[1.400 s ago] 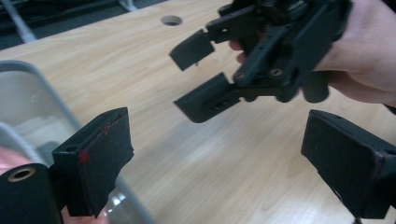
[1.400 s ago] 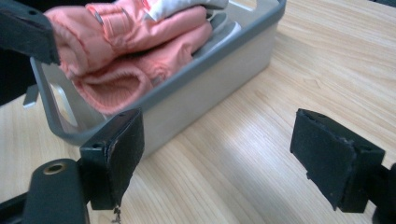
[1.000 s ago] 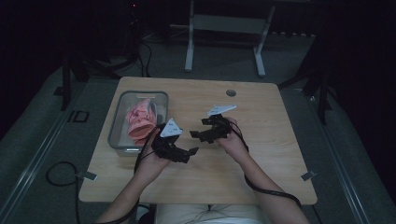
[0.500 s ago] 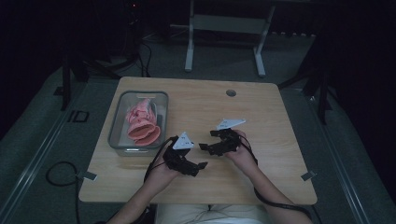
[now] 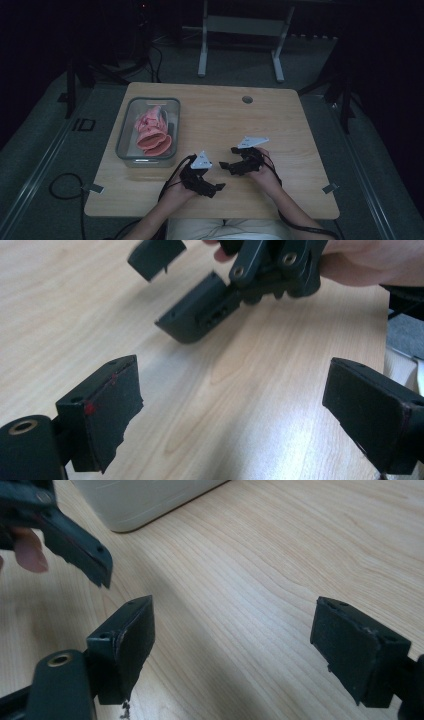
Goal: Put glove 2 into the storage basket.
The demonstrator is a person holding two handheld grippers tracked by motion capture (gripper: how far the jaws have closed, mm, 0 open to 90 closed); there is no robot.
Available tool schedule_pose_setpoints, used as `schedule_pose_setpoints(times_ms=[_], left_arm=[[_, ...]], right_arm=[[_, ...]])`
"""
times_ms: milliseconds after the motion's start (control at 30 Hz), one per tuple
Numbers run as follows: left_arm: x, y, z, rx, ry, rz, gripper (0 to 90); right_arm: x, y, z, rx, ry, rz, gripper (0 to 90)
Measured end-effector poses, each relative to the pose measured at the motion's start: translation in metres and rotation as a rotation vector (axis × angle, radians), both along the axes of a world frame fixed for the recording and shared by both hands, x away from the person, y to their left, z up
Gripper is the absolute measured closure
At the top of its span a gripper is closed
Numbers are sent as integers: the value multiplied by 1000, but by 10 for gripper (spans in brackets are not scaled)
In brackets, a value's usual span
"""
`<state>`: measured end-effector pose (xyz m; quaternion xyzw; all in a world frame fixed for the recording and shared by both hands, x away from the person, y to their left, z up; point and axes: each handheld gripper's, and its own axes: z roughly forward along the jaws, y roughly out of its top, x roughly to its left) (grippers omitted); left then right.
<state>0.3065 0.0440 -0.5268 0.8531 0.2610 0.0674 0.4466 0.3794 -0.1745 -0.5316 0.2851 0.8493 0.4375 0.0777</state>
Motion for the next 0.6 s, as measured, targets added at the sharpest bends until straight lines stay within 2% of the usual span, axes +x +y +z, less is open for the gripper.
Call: schedule_pose_setpoints(times_ms=[100, 133, 167, 367, 467, 600], left_arm=[[-1, -2, -5, 9, 9, -5, 82], [-3, -3, -9, 27, 8, -11, 82], [-3, -4, -10, 31, 8, -12, 82], [-5, -5, -17, 24, 20, -20, 82], [-6, -6, -20, 33, 23, -24, 82], [-9, -6, -23, 40, 12, -22, 82]], right_arm=[[-2, -3, -3, 12, 0, 1, 173], [-3, -3, -4, 17, 8, 6, 164], [-6, -5, -8, 7, 9, 6, 162], [-13, -11, -19, -13, 5, -2, 162], [-16, -15, -23, -16, 5, -13, 162], [-21, -20, -25, -22, -34, -21, 162]])
